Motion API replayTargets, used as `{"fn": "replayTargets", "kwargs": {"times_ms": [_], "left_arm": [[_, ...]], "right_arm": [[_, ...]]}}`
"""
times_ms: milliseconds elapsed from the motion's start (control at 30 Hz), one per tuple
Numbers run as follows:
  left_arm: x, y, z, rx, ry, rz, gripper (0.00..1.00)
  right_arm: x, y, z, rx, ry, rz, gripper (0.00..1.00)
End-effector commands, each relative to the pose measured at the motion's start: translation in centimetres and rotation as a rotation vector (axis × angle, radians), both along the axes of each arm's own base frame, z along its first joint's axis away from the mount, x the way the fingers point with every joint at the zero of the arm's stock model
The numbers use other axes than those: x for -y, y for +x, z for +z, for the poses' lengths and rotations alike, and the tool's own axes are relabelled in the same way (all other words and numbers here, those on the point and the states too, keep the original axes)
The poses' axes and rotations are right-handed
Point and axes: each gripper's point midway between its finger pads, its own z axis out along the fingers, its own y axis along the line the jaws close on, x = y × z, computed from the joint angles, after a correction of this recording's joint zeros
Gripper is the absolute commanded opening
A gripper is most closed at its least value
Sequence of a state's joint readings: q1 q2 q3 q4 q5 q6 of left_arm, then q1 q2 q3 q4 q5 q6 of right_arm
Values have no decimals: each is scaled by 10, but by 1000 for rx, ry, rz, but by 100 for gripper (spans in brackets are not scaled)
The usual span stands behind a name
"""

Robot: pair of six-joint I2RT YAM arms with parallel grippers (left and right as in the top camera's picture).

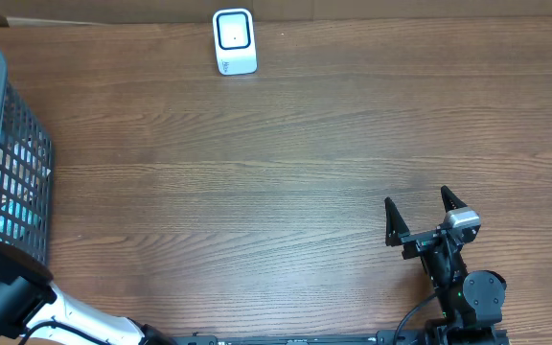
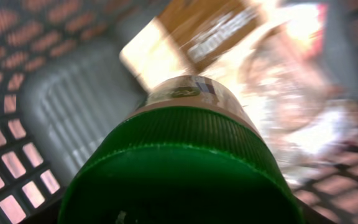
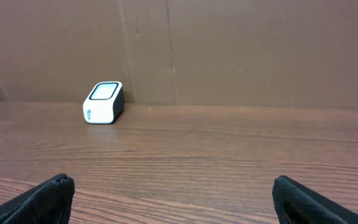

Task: Scan the item barcode
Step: 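Carry the green-capped jar forward and set it down near the scanner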

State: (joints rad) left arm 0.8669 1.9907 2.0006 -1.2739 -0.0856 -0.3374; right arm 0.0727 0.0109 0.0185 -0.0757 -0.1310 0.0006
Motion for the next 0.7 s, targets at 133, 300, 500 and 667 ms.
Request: {"fn": "replayTargets", "kwargs": {"times_ms": [133,300,500,667], "left_arm": [[46,34,176,365,266,-123,25],[134,51,260,608,316,-329,26],[255,65,277,679,231,-626,27],[344,82,250,619,103,-872,28]], "right_arm": [[-2,0,-3,0,5,9,100],[-2,0,-3,0,5,9,100],[-2,0,-3,-1,6,9,100],[-2,0,-3,0,5,9,100]]}}
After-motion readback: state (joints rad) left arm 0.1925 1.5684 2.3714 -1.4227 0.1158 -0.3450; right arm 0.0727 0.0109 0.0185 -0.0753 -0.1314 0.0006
